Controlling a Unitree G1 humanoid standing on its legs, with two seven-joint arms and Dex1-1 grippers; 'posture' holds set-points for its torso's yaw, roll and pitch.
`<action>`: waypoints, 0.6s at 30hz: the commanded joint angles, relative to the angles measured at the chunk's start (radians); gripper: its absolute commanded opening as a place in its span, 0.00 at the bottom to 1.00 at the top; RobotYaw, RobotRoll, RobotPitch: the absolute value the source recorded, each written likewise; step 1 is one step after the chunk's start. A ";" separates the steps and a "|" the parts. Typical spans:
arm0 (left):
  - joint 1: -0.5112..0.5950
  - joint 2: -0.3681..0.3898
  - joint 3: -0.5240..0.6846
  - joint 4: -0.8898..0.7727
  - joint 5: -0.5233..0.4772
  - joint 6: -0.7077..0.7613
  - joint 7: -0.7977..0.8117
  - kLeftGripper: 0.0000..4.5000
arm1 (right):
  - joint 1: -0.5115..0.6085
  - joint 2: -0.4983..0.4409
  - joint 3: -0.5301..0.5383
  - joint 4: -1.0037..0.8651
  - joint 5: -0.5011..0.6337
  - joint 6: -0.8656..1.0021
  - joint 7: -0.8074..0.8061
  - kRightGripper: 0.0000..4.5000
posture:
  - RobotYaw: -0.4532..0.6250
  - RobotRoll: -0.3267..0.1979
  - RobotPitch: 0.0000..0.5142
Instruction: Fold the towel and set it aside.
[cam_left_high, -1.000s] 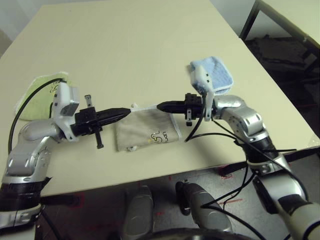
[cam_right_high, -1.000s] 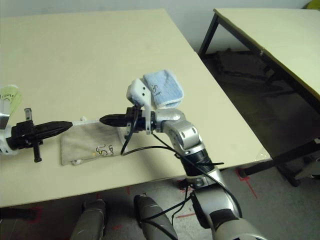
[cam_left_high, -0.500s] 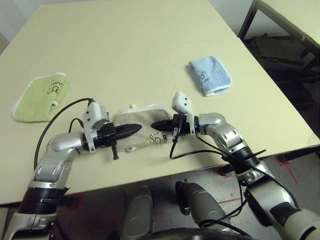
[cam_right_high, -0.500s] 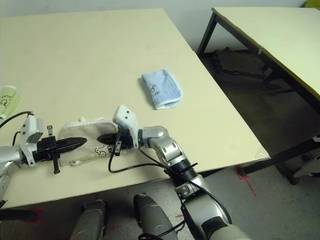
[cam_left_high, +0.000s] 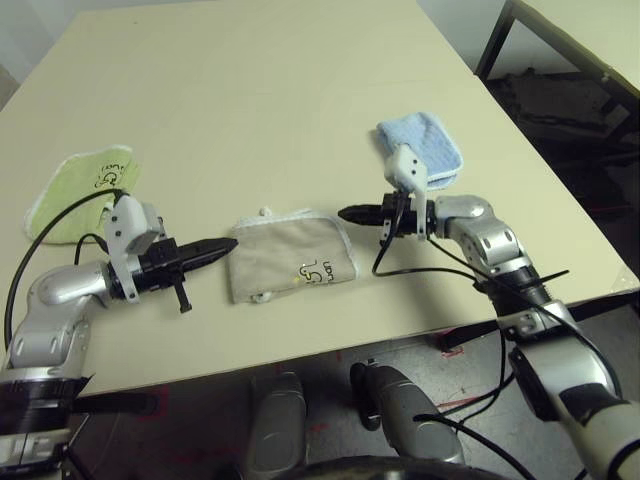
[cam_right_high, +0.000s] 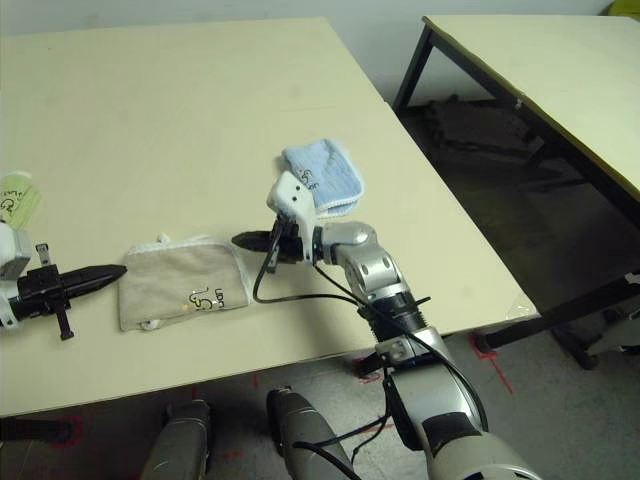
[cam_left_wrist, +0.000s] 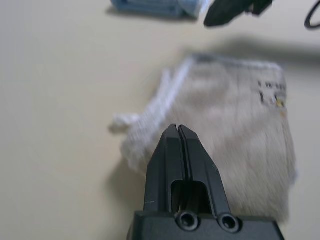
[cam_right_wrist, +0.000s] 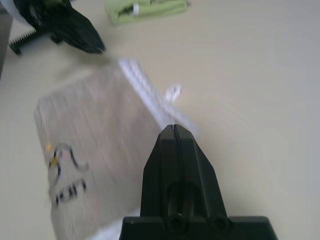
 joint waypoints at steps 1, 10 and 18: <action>-0.034 -0.061 -0.089 -0.027 0.033 0.023 0.041 0.02 | 0.007 0.067 0.035 0.011 -0.012 -0.004 -0.031 0.00 | 0.39 0.62 0.33; -0.076 -0.144 -0.203 0.090 0.147 -0.027 0.095 0.02 | 0.049 0.121 0.078 0.160 -0.095 -0.116 -0.063 0.00 | 0.39 0.62 0.33; -0.013 -0.071 -0.128 0.119 0.139 -0.048 0.088 0.02 | 0.082 0.026 0.049 0.150 -0.104 -0.121 -0.047 0.00 | 0.39 0.62 0.34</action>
